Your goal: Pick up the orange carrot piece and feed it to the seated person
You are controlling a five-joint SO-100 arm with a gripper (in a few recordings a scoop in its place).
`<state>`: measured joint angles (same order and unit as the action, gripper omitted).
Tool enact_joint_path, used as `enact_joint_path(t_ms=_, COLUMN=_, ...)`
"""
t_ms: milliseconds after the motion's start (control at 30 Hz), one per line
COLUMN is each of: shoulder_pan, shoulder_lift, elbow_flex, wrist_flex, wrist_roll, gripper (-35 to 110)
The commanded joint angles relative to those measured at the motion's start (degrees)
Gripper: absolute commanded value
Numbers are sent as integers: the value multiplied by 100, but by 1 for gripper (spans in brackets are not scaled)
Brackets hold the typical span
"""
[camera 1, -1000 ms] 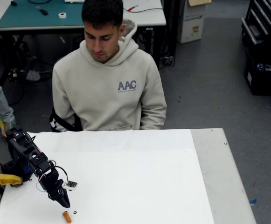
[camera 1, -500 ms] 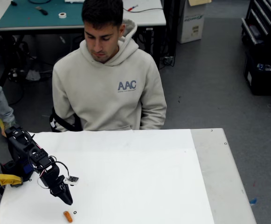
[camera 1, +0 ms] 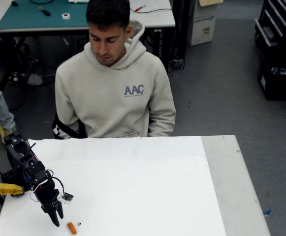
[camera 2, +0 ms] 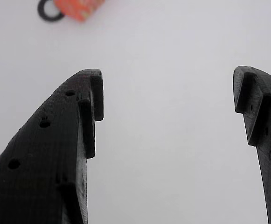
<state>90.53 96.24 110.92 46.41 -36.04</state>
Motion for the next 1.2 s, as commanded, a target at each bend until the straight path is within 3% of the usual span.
enact_joint_path(t_ms=0, shoulder_pan=44, shoulder_lift=422, elbow_flex=-220, wrist_flex=114, wrist_roll=-70, gripper=23)
enact_joint_path(t_ms=1000, shoulder_pan=-738, shoulder_lift=-237, elbow_flex=-281, wrist_flex=97, wrist_roll=-62, gripper=23)
enact_joint_path(t_ms=1167, shoulder_pan=-677, shoulder_lift=-237, elbow_flex=-246, wrist_flex=-501, wrist_roll=686, gripper=23)
